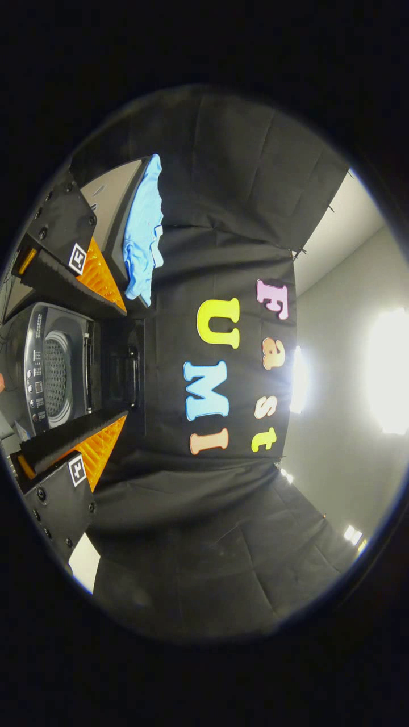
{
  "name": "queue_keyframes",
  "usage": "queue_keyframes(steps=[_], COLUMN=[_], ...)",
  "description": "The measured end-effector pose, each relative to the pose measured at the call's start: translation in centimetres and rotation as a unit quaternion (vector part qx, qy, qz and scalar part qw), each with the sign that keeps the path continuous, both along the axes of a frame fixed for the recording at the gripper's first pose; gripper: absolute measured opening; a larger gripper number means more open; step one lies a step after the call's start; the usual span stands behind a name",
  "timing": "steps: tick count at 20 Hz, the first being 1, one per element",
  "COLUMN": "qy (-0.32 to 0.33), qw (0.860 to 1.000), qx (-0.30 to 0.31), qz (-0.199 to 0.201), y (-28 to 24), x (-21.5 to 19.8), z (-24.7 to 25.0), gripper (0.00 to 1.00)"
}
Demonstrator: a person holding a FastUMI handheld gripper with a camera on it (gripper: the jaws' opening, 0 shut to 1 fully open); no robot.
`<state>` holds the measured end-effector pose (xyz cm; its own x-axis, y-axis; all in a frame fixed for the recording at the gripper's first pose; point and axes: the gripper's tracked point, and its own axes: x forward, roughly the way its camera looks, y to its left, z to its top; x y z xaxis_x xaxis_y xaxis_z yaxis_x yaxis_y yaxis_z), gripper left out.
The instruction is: Put the clothes into the washing machine and then close the washing machine lid.
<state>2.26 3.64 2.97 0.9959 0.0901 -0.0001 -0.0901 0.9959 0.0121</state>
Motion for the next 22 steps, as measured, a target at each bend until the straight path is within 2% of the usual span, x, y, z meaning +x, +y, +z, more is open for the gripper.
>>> queue_keyframes(steps=[9,15,22], qy=[-0.002,0.054,0.100], qw=[0.997,0.988,0.975], qx=[0.020,0.049,0.045], qz=[0.070,0.133,0.193], y=[6.7,12.8,20.3], x=[4.6,8.5,13.2], z=[4.3,5.0,4.9], gripper=[0.98,0.98,0.96])
